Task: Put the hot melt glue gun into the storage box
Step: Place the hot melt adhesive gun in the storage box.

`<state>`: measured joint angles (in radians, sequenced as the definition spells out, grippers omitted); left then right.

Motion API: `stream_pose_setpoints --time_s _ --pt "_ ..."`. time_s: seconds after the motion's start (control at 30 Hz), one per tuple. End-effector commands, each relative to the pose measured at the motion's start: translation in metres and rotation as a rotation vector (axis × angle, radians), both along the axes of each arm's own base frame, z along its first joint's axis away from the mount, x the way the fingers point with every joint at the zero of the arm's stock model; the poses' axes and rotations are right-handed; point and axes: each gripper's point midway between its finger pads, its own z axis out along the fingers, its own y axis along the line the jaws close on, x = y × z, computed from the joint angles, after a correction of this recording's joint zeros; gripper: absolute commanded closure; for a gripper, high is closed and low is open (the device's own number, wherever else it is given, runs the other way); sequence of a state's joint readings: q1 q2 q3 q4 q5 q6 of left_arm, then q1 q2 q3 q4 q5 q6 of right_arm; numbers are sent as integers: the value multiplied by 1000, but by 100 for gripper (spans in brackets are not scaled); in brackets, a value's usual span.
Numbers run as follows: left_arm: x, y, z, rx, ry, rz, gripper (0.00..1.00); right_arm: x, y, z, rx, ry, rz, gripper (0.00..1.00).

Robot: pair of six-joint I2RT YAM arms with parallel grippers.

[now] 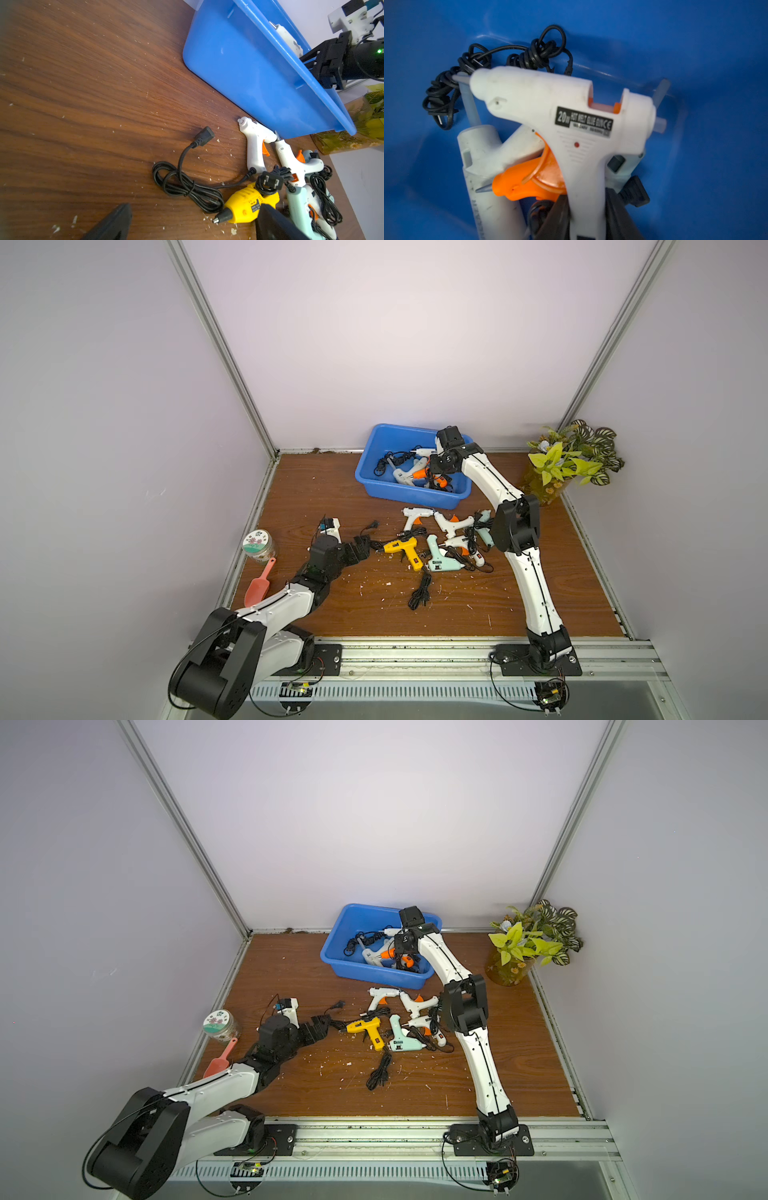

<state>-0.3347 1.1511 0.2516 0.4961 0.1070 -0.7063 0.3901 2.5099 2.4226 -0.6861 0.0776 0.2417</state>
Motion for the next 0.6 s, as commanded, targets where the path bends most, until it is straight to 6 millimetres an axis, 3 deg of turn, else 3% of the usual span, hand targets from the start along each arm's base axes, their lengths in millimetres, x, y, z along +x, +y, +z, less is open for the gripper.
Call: stream_pose_setpoints --time_s 0.0,0.2,0.4,0.43,0.47,0.57 --pt "4 0 9 15 -25 1 1 2 1 22 30 -37 1 61" --pt "2 3 10 27 -27 8 1 3 -1 22 30 -35 -10 48" --pt "0 8 14 51 -39 23 1 2 -2 65 53 -97 -12 35" --pt "0 10 15 55 -42 29 1 1 -3 75 57 -113 -13 23" --pt "-1 11 16 60 -45 34 1 -1 -3 86 63 -129 -12 1" --pt "-2 13 19 69 -52 39 1 -8 -4 113 73 -168 -5 1"
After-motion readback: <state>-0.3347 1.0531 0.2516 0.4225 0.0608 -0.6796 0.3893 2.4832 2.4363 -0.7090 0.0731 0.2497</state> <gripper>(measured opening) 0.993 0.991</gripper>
